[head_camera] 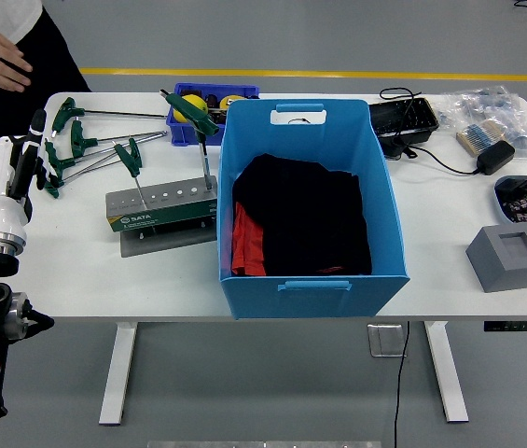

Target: Lift tool from toolbox,place it in box,lift tool from toolbox,place it in box

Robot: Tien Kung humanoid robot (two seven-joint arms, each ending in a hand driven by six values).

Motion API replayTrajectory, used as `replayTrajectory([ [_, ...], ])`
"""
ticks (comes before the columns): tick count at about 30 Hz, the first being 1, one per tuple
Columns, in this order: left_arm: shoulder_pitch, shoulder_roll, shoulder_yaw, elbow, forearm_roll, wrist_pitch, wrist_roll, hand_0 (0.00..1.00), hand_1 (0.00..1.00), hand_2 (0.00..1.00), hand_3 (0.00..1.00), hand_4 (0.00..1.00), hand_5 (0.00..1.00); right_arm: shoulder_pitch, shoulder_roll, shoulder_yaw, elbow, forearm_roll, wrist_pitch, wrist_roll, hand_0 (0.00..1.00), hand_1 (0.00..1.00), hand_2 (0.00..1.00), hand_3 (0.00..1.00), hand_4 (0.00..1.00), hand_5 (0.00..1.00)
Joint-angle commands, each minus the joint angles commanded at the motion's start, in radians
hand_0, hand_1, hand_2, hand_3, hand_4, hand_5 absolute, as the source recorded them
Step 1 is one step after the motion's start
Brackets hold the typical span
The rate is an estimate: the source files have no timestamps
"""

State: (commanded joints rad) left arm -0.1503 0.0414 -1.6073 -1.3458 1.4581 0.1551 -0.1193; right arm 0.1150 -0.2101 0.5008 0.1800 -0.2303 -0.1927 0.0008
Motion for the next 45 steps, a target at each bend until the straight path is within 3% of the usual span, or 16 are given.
replayTrajectory([
  [29, 0.009, 0.000, 0.002, 0.007, -0.013, -0.009, 0.000, 0.110, 0.002, 0.038, 0.070, 0.998, 0.998, -0.013, 0.002, -0.007, 0.000, 0.002, -0.001, -0.001, 0.680, 0.663, 0.728, 0.572, 0.777, 0.698],
  [33, 0.012, -0.003, 0.004, 0.010, -0.085, 0.051, -0.051, 0.110, 0.002, 0.038, 0.070, 0.998, 0.998, -0.014, 0.003, -0.007, 0.000, 0.002, 0.000, 0.000, 0.680, 0.663, 0.728, 0.572, 0.777, 0.698],
  [34, 0.012, -0.002, 0.002, 0.014, -0.111, 0.052, -0.049, 0.285, 0.206, 0.271, 0.528, 0.998, 0.998, -0.015, 0.003, -0.007, 0.000, 0.004, -0.001, 0.000, 0.680, 0.662, 0.728, 0.572, 0.777, 0.698],
  [39, 0.012, 0.000, 0.001, 0.019, -0.166, 0.064, -0.053, 0.285, 0.206, 0.271, 0.528, 0.998, 0.998, -0.013, 0.002, -0.011, 0.000, 0.011, 0.000, 0.001, 0.680, 0.662, 0.728, 0.572, 0.777, 0.698],
  [40, 0.012, -0.001, 0.001, 0.020, -0.174, 0.066, -0.054, 0.563, 0.645, 0.703, 0.735, 0.998, 0.998, -0.013, 0.002, -0.010, 0.000, 0.010, -0.001, 0.001, 0.680, 0.663, 0.728, 0.572, 0.776, 0.697],
  [45, 0.011, -0.001, -0.001, 0.022, -0.193, 0.071, -0.048, 0.563, 0.645, 0.703, 0.735, 0.998, 0.998, -0.010, 0.001, -0.007, 0.000, 0.007, -0.001, 0.000, 0.680, 0.663, 0.728, 0.572, 0.776, 0.697],
])
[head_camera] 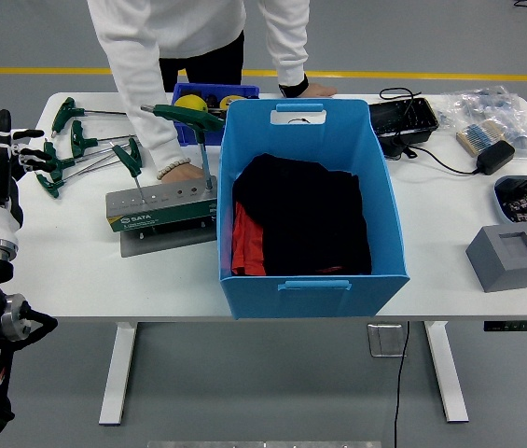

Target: Lift tool from toolbox,place it in box,lift tool from toolbox,place it in box

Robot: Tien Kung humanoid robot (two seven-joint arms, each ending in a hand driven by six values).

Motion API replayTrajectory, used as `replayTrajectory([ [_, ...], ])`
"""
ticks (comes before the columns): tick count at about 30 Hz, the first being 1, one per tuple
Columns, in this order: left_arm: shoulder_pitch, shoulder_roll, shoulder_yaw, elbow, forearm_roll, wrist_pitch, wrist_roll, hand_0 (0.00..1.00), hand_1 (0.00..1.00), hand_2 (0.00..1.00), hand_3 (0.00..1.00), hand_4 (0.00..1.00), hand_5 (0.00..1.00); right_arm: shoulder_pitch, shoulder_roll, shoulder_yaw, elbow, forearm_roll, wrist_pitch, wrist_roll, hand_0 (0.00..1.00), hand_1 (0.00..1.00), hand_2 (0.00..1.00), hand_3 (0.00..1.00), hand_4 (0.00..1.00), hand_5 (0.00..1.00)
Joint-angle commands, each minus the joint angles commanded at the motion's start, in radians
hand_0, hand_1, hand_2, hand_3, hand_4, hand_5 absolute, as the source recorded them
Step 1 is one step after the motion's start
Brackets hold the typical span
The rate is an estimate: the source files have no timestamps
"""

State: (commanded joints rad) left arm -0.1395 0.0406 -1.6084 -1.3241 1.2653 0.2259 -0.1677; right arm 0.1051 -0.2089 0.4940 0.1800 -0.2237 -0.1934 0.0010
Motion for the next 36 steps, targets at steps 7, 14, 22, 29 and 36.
replayTrajectory([
  [7, -0.002, 0.001, -0.005, 0.003, 0.000, -0.018, 0.007, 0.964, 0.998, 0.998, 0.917, 0.998, 0.998, 0.002, 0.000, 0.002, 0.000, -0.001, 0.000, 0.000, 0.680, 0.663, 0.728, 0.572, 0.776, 0.695],
  [14, -0.006, 0.005, -0.006, 0.004, 0.005, -0.023, 0.008, 0.975, 0.998, 0.998, 0.921, 0.998, 0.998, 0.003, 0.001, 0.008, 0.000, -0.009, 0.000, -0.003, 0.681, 0.663, 0.728, 0.572, 0.776, 0.694],
  [22, -0.052, 0.069, 0.040, -0.050, 0.231, -0.048, 0.102, 0.991, 0.998, 0.998, 0.960, 0.998, 0.939, 0.005, -0.001, 0.009, 0.000, -0.008, -0.001, -0.003, 0.680, 0.663, 0.728, 0.572, 0.775, 0.694],
  [29, -0.189, 0.184, 0.150, -0.102, 0.519, -0.202, 0.231, 0.998, 0.998, 0.998, 0.998, 0.998, 0.798, 0.007, -0.004, 0.006, 0.000, -0.004, 0.001, -0.002, 0.680, 0.664, 0.728, 0.572, 0.775, 0.694],
  [36, -0.374, 0.236, 0.364, -0.090, 0.810, -0.351, 0.326, 0.998, 0.998, 0.998, 0.998, 0.998, 0.679, 0.008, -0.005, 0.004, 0.000, 0.000, 0.000, -0.002, 0.680, 0.663, 0.728, 0.573, 0.775, 0.694],
])
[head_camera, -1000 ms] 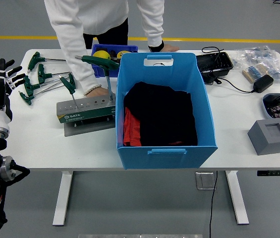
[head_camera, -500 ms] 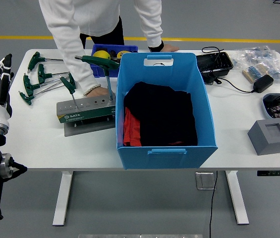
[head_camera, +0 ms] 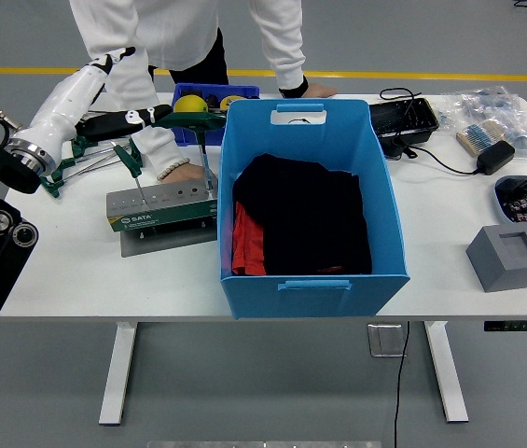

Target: Lift tool from toolbox,place it in box,lift tool from toolbox,place it in box

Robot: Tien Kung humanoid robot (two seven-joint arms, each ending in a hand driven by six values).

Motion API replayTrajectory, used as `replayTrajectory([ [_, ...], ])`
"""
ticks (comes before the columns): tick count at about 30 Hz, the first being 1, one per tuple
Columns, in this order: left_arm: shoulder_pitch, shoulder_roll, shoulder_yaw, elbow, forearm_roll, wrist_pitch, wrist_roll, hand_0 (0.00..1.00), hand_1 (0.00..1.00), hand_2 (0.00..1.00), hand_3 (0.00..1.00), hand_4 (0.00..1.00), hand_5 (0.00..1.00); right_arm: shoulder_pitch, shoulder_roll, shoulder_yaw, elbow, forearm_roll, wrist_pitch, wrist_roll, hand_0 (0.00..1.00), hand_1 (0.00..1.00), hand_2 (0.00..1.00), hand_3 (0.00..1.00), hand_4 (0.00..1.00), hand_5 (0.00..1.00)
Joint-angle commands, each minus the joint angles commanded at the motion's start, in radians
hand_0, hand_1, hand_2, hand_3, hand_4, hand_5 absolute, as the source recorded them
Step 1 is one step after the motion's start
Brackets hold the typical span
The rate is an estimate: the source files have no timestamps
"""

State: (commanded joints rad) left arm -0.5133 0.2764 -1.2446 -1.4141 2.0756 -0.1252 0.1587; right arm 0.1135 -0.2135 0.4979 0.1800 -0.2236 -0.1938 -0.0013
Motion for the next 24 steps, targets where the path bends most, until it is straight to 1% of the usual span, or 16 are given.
replayTrajectory([
  [1, -0.019, -0.002, 0.024, 0.007, 0.025, -0.010, 0.012, 0.998, 0.998, 0.998, 0.998, 0.998, 0.625, 0.000, 0.000, -0.001, 0.000, 0.001, 0.000, 0.000, 0.680, 0.663, 0.728, 0.573, 0.775, 0.694],
  [4, -0.071, -0.013, 0.094, 0.034, 0.058, -0.024, 0.035, 0.998, 0.998, 0.998, 0.998, 0.998, 0.625, 0.000, 0.000, -0.005, 0.000, 0.004, 0.000, 0.000, 0.680, 0.663, 0.728, 0.573, 0.775, 0.694],
  [6, -0.104, -0.028, 0.140, 0.064, 0.061, -0.028, 0.050, 0.998, 0.998, 0.998, 0.998, 0.998, 0.625, 0.000, 0.000, -0.006, 0.000, 0.004, -0.001, -0.001, 0.680, 0.663, 0.728, 0.573, 0.775, 0.694],
  [7, -0.116, -0.035, 0.156, 0.077, 0.061, -0.029, 0.057, 0.998, 0.998, 0.998, 0.998, 0.998, 0.599, -0.001, 0.001, -0.008, 0.000, 0.004, -0.001, -0.001, 0.681, 0.663, 0.728, 0.573, 0.776, 0.694],
  [9, -0.133, -0.047, 0.179, 0.101, 0.065, -0.031, 0.067, 0.998, 0.998, 0.998, 0.998, 0.998, 0.599, -0.001, 0.001, -0.010, 0.000, 0.005, -0.001, -0.002, 0.681, 0.663, 0.728, 0.573, 0.776, 0.694],
  [12, -0.169, -0.074, 0.218, 0.166, 0.054, -0.024, 0.083, 0.998, 0.998, 0.998, 0.998, 0.998, 0.599, -0.004, 0.001, -0.017, 0.000, 0.009, -0.001, -0.003, 0.681, 0.663, 0.728, 0.573, 0.776, 0.694],
  [13, -0.177, -0.079, 0.225, 0.179, 0.052, -0.021, 0.086, 0.998, 0.998, 0.998, 0.998, 0.998, 0.575, -0.004, 0.001, -0.019, 0.000, 0.009, -0.001, -0.003, 0.681, 0.663, 0.728, 0.573, 0.776, 0.694],
  [15, -0.197, -0.094, 0.243, 0.221, 0.047, -0.008, 0.094, 0.998, 0.998, 0.998, 0.998, 0.998, 0.575, -0.004, 0.001, -0.024, 0.000, 0.010, -0.001, -0.003, 0.681, 0.663, 0.728, 0.573, 0.776, 0.694],
  [18, -0.232, -0.110, 0.274, 0.284, 0.043, 0.024, 0.095, 0.998, 0.998, 0.998, 0.998, 0.998, 0.575, -0.004, 0.000, -0.031, 0.000, 0.012, 0.000, -0.004, 0.681, 0.663, 0.728, 0.573, 0.776, 0.694],
  [19, -0.242, -0.114, 0.282, 0.307, 0.043, 0.032, 0.095, 0.938, 0.974, 0.975, 0.998, 0.998, 0.573, -0.003, 0.000, -0.034, 0.000, 0.014, 0.000, -0.004, 0.679, 0.664, 0.728, 0.573, 0.777, 0.695],
  [21, -0.267, -0.122, 0.300, 0.356, 0.041, 0.053, 0.095, 0.938, 0.974, 0.975, 0.998, 0.998, 0.573, -0.003, -0.001, -0.041, 0.000, 0.018, 0.000, -0.005, 0.679, 0.664, 0.728, 0.573, 0.777, 0.695],
  [24, -0.288, -0.129, 0.314, 0.404, 0.031, 0.073, 0.094, 0.938, 0.974, 0.975, 0.998, 0.998, 0.573, -0.003, -0.002, -0.051, 0.000, 0.027, 0.000, -0.004, 0.679, 0.664, 0.728, 0.573, 0.777, 0.695],
])
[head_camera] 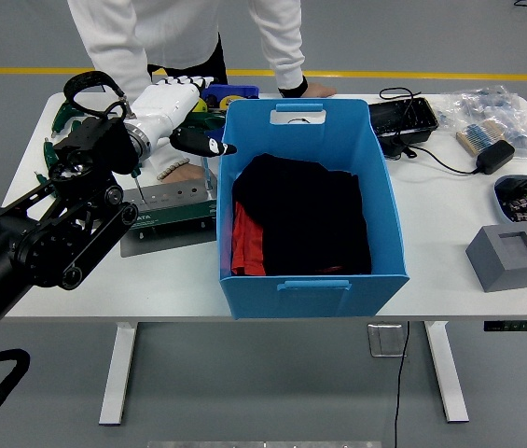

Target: Lift tool from toolbox,place it in box,lift tool from toolbox,place it in box

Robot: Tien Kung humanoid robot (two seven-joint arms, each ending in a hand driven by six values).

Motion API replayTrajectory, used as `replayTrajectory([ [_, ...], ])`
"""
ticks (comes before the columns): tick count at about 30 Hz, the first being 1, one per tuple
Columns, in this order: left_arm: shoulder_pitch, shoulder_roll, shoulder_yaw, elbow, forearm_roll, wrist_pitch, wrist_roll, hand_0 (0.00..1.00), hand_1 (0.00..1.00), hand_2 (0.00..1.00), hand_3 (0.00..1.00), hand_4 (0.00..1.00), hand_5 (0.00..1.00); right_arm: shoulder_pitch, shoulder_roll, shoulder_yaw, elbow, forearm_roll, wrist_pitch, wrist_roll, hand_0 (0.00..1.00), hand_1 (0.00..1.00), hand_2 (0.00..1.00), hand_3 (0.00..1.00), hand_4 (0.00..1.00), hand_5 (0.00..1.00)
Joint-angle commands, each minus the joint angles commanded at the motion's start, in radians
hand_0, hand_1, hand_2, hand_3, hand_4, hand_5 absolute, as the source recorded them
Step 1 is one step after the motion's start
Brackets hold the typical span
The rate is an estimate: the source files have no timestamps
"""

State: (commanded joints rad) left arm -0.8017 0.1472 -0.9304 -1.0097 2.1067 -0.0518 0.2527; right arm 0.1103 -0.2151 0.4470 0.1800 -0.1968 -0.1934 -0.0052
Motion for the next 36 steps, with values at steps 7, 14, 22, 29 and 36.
replayTrajectory([
  [7, -0.042, -0.005, 0.046, 0.086, 0.003, -0.006, 0.010, 0.744, 0.716, 0.722, 0.765, 0.998, 0.640, -0.002, 0.000, -0.010, 0.000, 0.003, 0.000, -0.002, 0.681, 0.665, 0.728, 0.573, 0.778, 0.696],
  [14, -0.079, -0.010, 0.119, 0.140, 0.013, -0.030, 0.025, 0.684, 0.616, 0.639, 0.722, 0.998, 0.677, -0.004, -0.002, -0.042, 0.000, 0.023, 0.002, -0.002, 0.680, 0.665, 0.729, 0.573, 0.778, 0.695],
  [22, -0.105, -0.011, 0.160, 0.159, 0.014, -0.042, 0.029, 0.537, 0.552, 0.571, 0.687, 0.998, 0.730, -0.008, 0.002, -0.032, 0.000, 0.014, -0.002, -0.006, 0.680, 0.667, 0.729, 0.573, 0.778, 0.696],
  [29, -0.123, -0.012, 0.175, 0.171, 0.021, -0.036, 0.024, 0.407, 0.418, 0.451, 0.636, 0.998, 0.735, -0.003, 0.001, -0.033, 0.000, 0.022, -0.001, -0.004, 0.680, 0.666, 0.729, 0.574, 0.779, 0.696],
  [36, -0.133, -0.010, 0.184, 0.181, 0.032, -0.021, 0.016, 0.367, 0.343, 0.378, 0.576, 0.998, 0.732, 0.000, -0.001, -0.029, 0.000, 0.020, 0.000, -0.003, 0.680, 0.666, 0.729, 0.574, 0.779, 0.697],
])
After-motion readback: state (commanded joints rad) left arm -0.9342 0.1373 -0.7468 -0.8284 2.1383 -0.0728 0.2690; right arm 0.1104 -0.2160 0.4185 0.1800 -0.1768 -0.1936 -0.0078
